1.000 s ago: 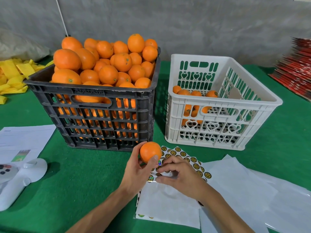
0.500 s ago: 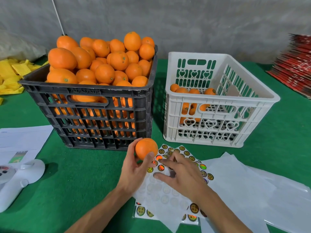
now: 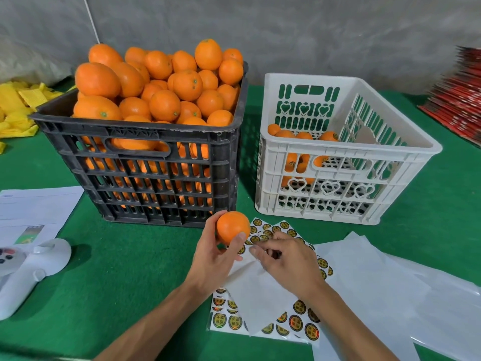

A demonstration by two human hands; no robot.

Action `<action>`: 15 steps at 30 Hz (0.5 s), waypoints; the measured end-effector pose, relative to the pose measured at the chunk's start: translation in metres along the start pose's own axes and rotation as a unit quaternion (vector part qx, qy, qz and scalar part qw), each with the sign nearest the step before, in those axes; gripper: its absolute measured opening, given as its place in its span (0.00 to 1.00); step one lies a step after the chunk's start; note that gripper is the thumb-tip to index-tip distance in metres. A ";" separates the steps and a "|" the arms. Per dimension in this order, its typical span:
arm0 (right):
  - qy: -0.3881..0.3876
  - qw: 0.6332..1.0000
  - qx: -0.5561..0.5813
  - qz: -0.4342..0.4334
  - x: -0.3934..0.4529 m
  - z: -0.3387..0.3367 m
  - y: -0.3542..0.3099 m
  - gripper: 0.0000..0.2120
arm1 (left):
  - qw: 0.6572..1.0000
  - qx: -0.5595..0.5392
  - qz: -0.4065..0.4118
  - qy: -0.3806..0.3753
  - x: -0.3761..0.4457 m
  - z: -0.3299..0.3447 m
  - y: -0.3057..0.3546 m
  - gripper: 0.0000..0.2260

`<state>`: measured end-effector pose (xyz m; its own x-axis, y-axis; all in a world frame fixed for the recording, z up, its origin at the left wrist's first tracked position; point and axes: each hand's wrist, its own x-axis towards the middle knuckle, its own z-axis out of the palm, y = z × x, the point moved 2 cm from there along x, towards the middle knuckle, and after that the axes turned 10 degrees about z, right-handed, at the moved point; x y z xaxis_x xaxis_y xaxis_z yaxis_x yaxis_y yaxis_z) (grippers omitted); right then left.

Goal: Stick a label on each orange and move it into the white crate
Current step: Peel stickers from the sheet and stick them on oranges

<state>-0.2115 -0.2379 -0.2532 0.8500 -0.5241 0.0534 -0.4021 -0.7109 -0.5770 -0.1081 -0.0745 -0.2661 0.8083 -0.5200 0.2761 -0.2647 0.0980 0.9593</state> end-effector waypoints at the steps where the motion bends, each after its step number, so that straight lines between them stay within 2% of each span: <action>1: -0.003 1.000 0.030 0.010 0.001 0.001 0.003 0.07 | 1.000 0.002 -0.002 -0.003 0.000 0.000 -0.001 0.27; 2: -0.007 0.998 0.060 0.022 0.003 0.002 0.005 0.03 | 1.000 0.003 -0.003 -0.007 0.001 0.000 -0.002 0.28; 4: -0.021 0.989 0.133 0.062 0.007 0.006 0.010 0.06 | 1.000 0.003 -0.007 -0.013 0.001 0.000 -0.003 0.27; 6: -0.024 0.962 0.252 0.104 0.010 0.005 0.009 0.04 | 1.000 0.004 -0.009 -0.018 0.002 0.000 -0.003 0.27; 8: 0.008 0.936 0.337 0.107 0.012 -0.002 0.002 0.01 | 1.000 0.004 -0.010 -0.022 0.002 -0.001 -0.002 0.27; 10: 0.048 0.935 0.342 0.078 0.012 -0.007 -0.008 0.02 | 1.000 0.001 -0.012 -0.025 0.002 0.000 0.000 0.27; 15: 0.051 0.938 0.339 0.051 0.002 -0.008 -0.026 0.07 | 1.000 -0.007 -0.015 -0.022 0.001 0.000 0.003 0.26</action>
<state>-0.2018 -0.2243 -0.2320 0.7677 -0.6403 0.0271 -0.1412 -0.2103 -0.9674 -0.1076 -0.0747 -0.2631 0.7924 -0.5589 0.2444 -0.2324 0.0939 0.9681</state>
